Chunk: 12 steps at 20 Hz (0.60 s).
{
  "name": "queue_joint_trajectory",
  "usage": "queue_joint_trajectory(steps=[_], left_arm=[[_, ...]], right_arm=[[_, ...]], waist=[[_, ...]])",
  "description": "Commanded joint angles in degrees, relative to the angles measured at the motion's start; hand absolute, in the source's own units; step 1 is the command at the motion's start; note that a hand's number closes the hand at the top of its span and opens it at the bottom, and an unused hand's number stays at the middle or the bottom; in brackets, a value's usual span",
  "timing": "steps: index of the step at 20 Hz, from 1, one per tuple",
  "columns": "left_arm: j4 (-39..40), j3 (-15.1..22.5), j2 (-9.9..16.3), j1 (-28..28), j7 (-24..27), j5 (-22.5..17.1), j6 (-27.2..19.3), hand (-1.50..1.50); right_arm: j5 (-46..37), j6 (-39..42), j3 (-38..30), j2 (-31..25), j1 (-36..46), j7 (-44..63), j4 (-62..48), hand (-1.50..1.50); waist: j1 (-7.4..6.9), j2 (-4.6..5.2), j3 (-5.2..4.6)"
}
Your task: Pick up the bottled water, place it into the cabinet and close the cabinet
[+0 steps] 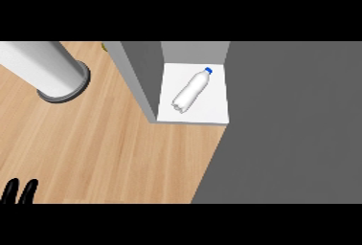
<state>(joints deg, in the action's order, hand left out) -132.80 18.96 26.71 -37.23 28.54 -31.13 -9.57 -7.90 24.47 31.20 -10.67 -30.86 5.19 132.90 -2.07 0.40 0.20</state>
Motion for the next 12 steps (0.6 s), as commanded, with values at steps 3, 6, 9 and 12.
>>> queue_joint_trajectory(steps=[3,6,9,12], left_arm=[[-2.73,-7.3,3.47,-6.86,2.29,-6.03,6.71,-1.5],[-0.73,-8.34,2.99,-8.13,4.03,-6.8,9.58,-1.5],[-0.73,-11.09,4.21,-10.46,4.63,-8.45,12.65,-1.5],[1.32,-14.1,4.09,-10.15,5.42,-11.31,14.92,-1.5]], right_arm=[[1.8,-1.69,11.71,8.56,3.61,5.63,-0.33,1.5],[3.63,-3.95,12.3,10.27,6.22,7.76,-2.68,1.5],[5.56,-6.67,11.38,10.29,9.77,9.48,-2.48,1.5],[7.48,-8.08,11.07,10.27,13.12,11.11,-4.22,1.5]], waist=[[-1.01,-0.71,-0.4],[-1.23,-0.51,-0.41],[-1.56,-0.46,-0.4],[-1.06,-0.21,-0.4]])
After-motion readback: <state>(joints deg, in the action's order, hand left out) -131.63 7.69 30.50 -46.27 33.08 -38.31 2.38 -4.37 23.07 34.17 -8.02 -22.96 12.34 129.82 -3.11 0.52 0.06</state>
